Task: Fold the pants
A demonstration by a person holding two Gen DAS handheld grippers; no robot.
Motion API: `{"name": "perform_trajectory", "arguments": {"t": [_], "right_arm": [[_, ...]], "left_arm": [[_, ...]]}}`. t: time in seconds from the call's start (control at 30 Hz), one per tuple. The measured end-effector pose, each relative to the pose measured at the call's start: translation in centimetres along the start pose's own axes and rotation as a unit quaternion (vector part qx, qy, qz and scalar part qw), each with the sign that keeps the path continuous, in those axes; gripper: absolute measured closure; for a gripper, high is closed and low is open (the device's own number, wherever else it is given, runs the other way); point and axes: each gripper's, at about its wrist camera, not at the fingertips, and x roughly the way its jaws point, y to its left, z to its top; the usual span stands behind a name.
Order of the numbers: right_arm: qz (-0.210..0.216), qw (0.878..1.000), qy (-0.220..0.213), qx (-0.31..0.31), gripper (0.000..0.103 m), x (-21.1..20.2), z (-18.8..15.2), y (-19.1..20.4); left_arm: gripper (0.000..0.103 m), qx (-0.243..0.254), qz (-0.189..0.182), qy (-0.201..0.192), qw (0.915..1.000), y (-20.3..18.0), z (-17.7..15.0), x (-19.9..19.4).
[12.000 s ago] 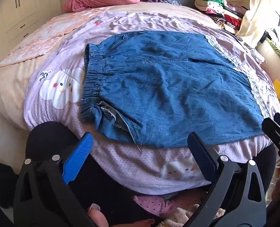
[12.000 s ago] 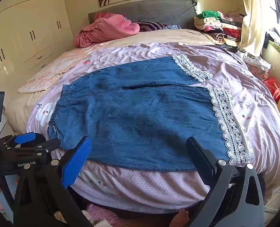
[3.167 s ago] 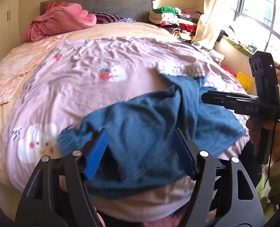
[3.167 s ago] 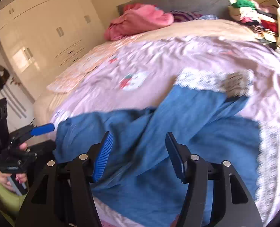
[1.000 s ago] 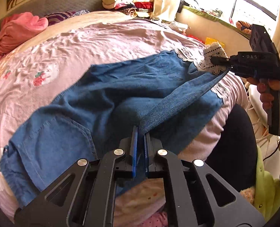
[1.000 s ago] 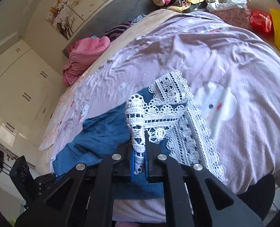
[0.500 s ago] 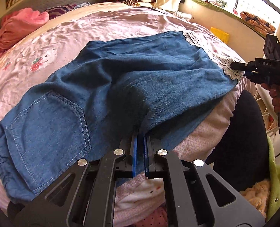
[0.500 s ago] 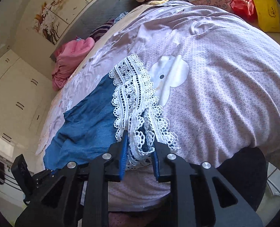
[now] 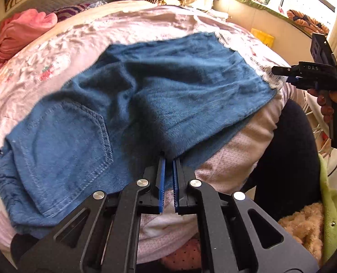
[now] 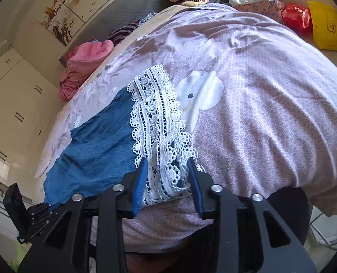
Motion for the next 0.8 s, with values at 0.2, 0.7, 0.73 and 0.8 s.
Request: {"name": "perform_trajectory", "arguments": {"t": [0.2, 0.7, 0.73, 0.8], "right_arm": [[0.000, 0.999, -0.026, -0.028, 0.054, -1.4, 1.4, 1.3], [0.024, 0.991, 0.002, -0.128, 0.042, 3.5, 8.7, 4.8], [0.020, 0.991, 0.008, -0.131, 0.042, 4.3, 9.4, 4.4], [0.018, 0.991, 0.017, -0.134, 0.042, 5.7, 10.5, 3.7]], "left_arm": [[0.095, -0.005, -0.003, -0.025, 0.9997, 0.3, 1.1, -4.0], [0.075, -0.016, 0.044, -0.090, 0.9949, 2.0, 11.5, -8.7], [0.070, -0.017, 0.040, -0.094, 0.9947, 2.3, 12.7, -8.5], [0.067, -0.019, 0.041, -0.096, 0.9943, 2.9, 14.2, -7.7]]}}
